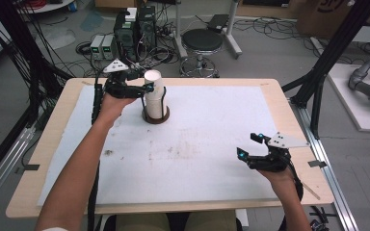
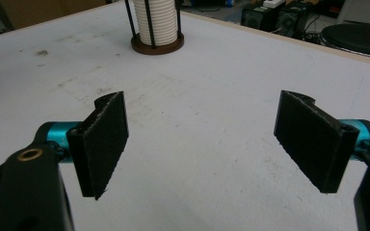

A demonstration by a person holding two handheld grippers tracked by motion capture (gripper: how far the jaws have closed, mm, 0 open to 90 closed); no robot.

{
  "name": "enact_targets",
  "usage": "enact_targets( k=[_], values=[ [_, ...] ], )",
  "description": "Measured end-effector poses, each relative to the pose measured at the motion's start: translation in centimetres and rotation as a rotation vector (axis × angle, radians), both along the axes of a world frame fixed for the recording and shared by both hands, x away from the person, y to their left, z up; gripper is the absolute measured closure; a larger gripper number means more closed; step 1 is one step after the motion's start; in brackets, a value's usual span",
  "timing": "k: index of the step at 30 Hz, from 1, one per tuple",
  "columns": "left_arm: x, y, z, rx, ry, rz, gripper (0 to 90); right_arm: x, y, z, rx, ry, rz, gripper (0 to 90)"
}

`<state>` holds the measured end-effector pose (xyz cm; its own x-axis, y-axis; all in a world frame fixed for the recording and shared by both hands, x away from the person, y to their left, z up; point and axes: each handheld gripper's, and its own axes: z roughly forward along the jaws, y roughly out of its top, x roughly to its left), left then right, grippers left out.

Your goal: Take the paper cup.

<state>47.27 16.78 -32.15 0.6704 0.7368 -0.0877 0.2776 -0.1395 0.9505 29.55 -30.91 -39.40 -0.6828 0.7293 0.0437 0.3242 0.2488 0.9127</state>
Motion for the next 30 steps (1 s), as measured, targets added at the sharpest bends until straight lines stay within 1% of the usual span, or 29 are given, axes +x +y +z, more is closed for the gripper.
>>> enact_targets(
  k=[1, 3, 6, 8, 10, 13, 16, 21, 22, 27, 28, 30],
  values=[
    [0.3, -0.2, -0.1, -0.012, 0.005, 0.001, 14.7, 0.0, 0.0, 0.0, -0.001, -0.006, 0.002, 19.9],
    [0.8, -0.6, -0.3, 0.001, 0.016, 0.006, 14.7, 0.0, -0.1, 0.0, 0.002, -0.003, -0.001, 19.9],
    [1.5, -1.4, -0.6, 0.020, 0.013, 0.003, 15.7, 0.0, -0.2, -0.1, 0.003, -0.003, -0.002, 19.9],
    [1.8, -1.7, -0.6, 0.026, 0.014, 0.008, 17.0, 0.0, -0.3, -0.1, 0.005, 0.000, -0.004, 19.9],
    [2.0, -2.0, -0.7, 0.027, 0.011, 0.008, 20.4, 0.0, -0.3, -0.2, 0.005, 0.001, -0.004, 19.9],
    [2.2, -2.3, -0.8, 0.041, 0.008, 0.012, 26.0, -0.1, -0.4, -0.2, 0.006, 0.004, -0.005, 19.9],
    [2.2, -2.5, -0.8, 0.043, -0.004, 0.007, 32.3, -0.1, -0.5, -0.2, 0.007, 0.004, -0.006, 19.9],
    [2.2, -2.5, -0.7, 0.053, -0.009, 0.010, 33.7, 0.0, -0.4, -0.3, 0.003, 0.009, -0.006, 19.9],
    [2.2, -2.5, -0.6, 0.045, -0.011, 0.009, 33.7, 0.0, -0.4, -0.3, 0.002, 0.008, -0.003, 19.9],
    [2.0, -2.4, -0.1, 0.036, -0.034, 0.013, 34.2, 0.0, -0.3, -0.4, 0.000, 0.009, -0.003, 19.9],
    [1.9, -2.4, 0.0, 0.029, -0.039, 0.017, 34.3, 0.0, -0.3, -0.4, 0.000, 0.010, -0.002, 19.9],
    [1.7, -2.2, 0.4, -0.003, -0.055, 0.033, 35.0, 0.0, -0.2, -0.3, 0.003, 0.014, -0.002, 19.9]
  ],
)
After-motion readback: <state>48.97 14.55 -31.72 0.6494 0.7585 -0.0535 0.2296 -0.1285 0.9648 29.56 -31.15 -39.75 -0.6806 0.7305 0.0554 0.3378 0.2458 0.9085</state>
